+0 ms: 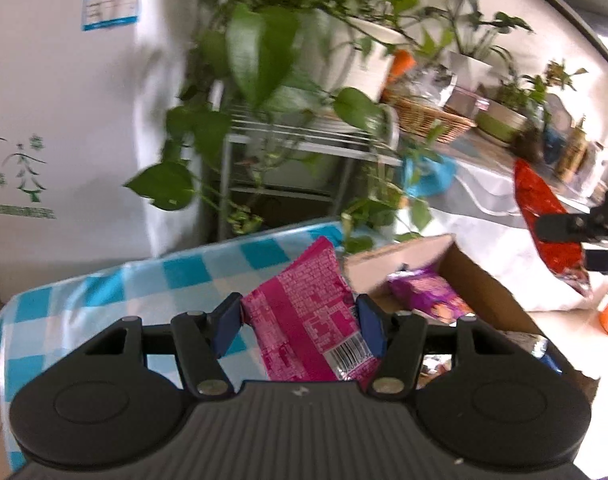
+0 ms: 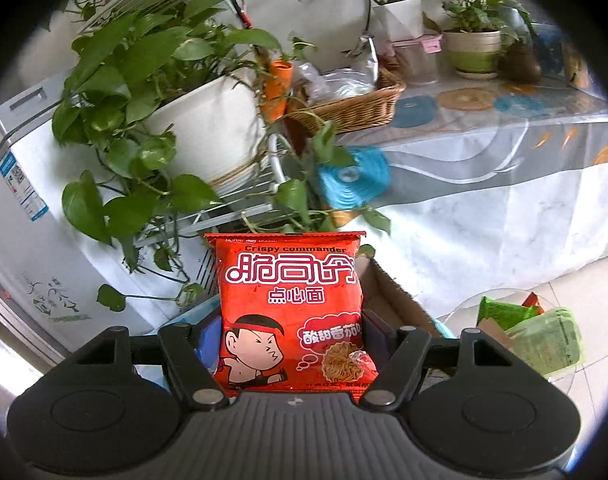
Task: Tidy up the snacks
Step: 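Lift the pink pack with the left tool while the right tool carries the red bag to the box, then open the left tool over the box while the right tool releases the red bag inside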
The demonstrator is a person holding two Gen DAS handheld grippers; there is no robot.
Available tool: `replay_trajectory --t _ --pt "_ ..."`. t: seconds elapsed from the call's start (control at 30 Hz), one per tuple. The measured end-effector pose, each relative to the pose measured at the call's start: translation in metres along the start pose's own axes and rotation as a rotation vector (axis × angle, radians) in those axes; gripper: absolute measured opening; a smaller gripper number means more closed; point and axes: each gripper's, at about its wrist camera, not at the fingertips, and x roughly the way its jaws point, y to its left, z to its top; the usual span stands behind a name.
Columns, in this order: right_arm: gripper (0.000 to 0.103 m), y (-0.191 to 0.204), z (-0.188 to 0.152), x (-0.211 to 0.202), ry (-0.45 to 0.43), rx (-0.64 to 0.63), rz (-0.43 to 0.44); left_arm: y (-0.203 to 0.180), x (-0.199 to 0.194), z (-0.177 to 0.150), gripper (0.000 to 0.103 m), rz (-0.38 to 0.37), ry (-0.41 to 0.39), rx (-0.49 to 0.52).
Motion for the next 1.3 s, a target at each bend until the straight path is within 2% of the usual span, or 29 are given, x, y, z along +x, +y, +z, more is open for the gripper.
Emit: replay_trajectory --t 0.33,0.63,0.67,0.73,0.8,0.93,1.03,1.3 --pt "0.075 -0.026 -0.001 0.000 0.033 0.064 -0.020 -0.049 0.009 -0.010 0.061 -0.127 0.027 -0.024" --pt "0.075 -0.034 0.000 0.002 0.047 0.116 -0.020 -0.091 0.025 -0.014 0.062 -0.186 0.077 -0.030" --pt "0.076 -0.034 0.000 0.002 0.048 0.121 -0.022 -0.094 0.026 -0.014 0.064 -0.190 0.082 -0.036" --pt "0.077 -0.036 0.001 0.003 0.044 0.138 -0.032 -0.098 0.028 -0.014 0.075 -0.207 0.096 -0.041" --pt "0.083 -0.038 0.002 0.002 0.037 0.150 -0.032 -0.100 0.026 -0.013 0.077 -0.221 0.092 -0.037" --pt "0.086 -0.041 0.002 0.000 0.030 0.166 -0.027 -0.097 0.018 -0.010 0.083 -0.213 0.079 -0.027" --pt "0.086 -0.041 0.002 -0.001 0.029 0.166 -0.014 -0.087 0.013 -0.005 0.084 -0.196 0.076 -0.019" --pt "0.086 -0.027 0.000 0.003 0.042 0.130 0.035 -0.032 -0.015 0.006 0.086 -0.106 0.062 -0.005"
